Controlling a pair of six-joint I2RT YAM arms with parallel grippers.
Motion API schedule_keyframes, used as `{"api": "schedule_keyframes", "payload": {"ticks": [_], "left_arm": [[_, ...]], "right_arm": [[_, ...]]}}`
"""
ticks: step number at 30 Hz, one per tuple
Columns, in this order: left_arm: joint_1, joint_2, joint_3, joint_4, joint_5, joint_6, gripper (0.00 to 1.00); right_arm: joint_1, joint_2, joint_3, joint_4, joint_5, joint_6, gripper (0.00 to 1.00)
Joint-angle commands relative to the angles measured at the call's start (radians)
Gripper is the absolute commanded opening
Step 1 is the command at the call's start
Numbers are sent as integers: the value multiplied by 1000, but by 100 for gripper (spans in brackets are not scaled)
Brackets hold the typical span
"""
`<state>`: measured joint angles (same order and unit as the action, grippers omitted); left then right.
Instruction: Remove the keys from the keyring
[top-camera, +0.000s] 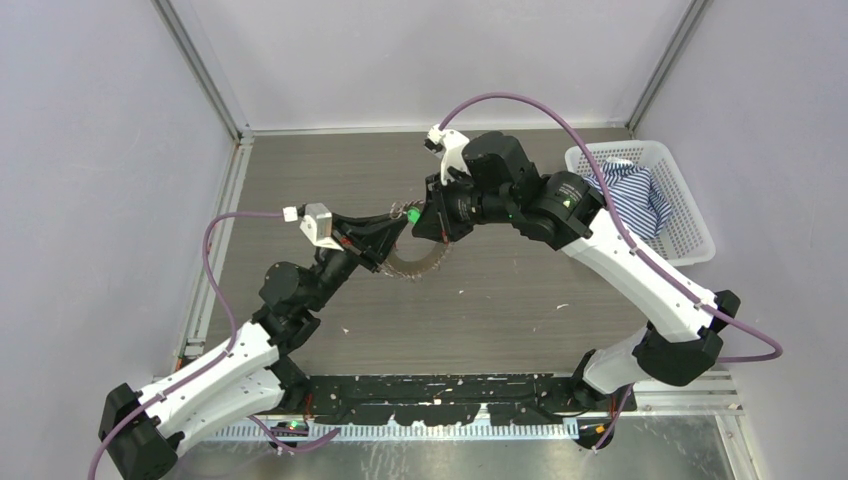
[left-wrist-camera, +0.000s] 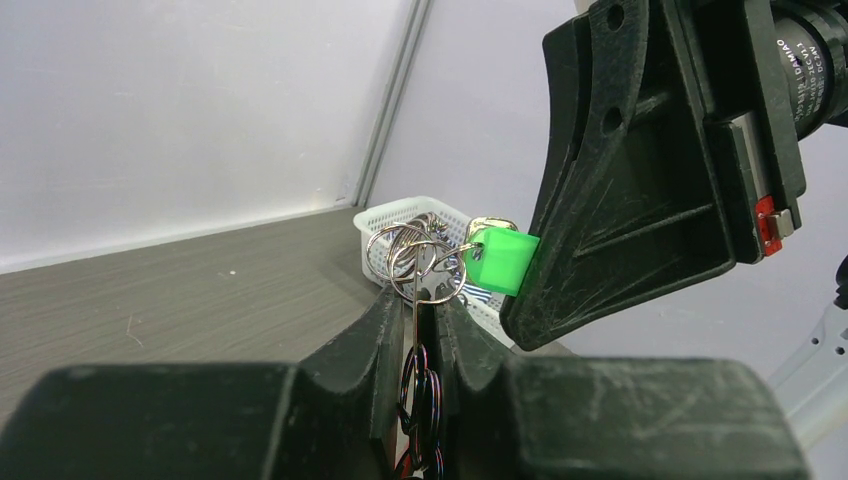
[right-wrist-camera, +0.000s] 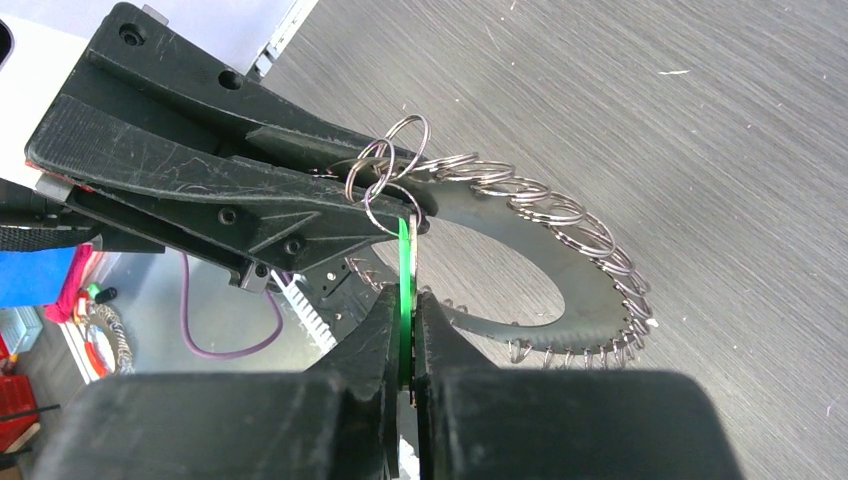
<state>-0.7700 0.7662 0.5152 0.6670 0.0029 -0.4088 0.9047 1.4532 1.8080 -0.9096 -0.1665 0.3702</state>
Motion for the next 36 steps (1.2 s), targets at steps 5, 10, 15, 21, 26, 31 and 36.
{"api": "schedule_keyframes", "payload": {"ticks": [5, 10, 15, 21, 26, 31, 36], "left_arm": [[6, -24, 60, 59, 16, 26, 0], [6, -38, 57, 46, 45, 42, 0], [6, -35, 73, -13, 58, 65, 0], [6, -18, 60, -68, -45, 94, 0], [6, 33, 64, -67, -46, 96, 0], [6, 22, 82, -64, 17, 137, 0], [6, -5, 96, -66, 102, 178, 0]], "right_arm": [[-7, 3, -11, -4, 29, 6, 1], [-8, 9, -10, 23, 79, 13, 1], [-7, 7, 0, 75, -4, 23, 1], [24, -13, 61, 41, -105, -27, 1], [116, 4, 64, -38, -63, -106, 1], [40, -17, -40, -36, 79, -42, 1], [14, -69, -108, 49, 116, -23, 1]]}}
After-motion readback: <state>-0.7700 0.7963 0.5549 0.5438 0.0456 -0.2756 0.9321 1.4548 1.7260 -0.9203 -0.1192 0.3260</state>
